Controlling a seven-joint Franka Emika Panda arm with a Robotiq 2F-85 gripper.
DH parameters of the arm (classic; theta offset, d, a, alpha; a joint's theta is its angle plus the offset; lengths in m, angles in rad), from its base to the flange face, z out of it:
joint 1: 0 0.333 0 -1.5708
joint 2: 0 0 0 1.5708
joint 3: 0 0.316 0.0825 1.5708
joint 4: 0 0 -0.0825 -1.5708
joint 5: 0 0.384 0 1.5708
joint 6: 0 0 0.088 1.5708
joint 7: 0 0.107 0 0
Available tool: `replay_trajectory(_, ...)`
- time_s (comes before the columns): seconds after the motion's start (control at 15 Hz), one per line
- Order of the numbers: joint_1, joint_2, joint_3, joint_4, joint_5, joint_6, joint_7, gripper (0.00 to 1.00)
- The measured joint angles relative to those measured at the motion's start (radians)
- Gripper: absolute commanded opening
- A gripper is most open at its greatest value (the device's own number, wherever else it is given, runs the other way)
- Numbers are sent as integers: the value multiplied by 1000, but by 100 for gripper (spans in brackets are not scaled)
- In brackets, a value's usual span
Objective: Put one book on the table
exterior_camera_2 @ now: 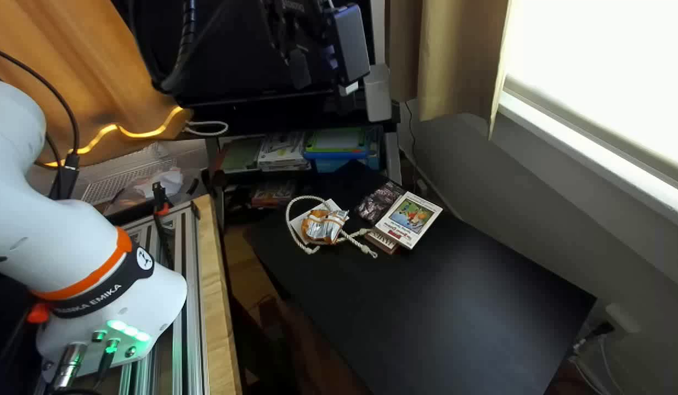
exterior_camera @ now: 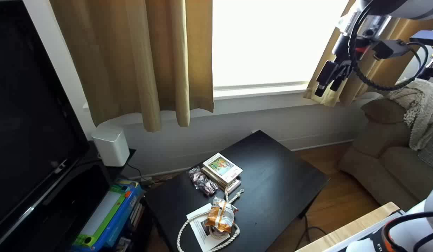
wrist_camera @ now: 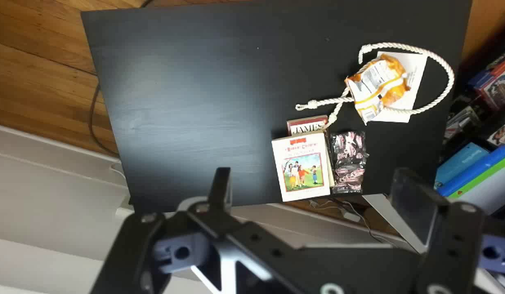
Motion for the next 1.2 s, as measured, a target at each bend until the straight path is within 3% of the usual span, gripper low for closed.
replay_trajectory(0.67,-4,15,-5,2,7,0,6,100)
replay_trajectory(0.93,-5,149,-78,2,96,44,-54,100)
replay_trajectory(1.2,4,340,-115,14,280,147,-194,100)
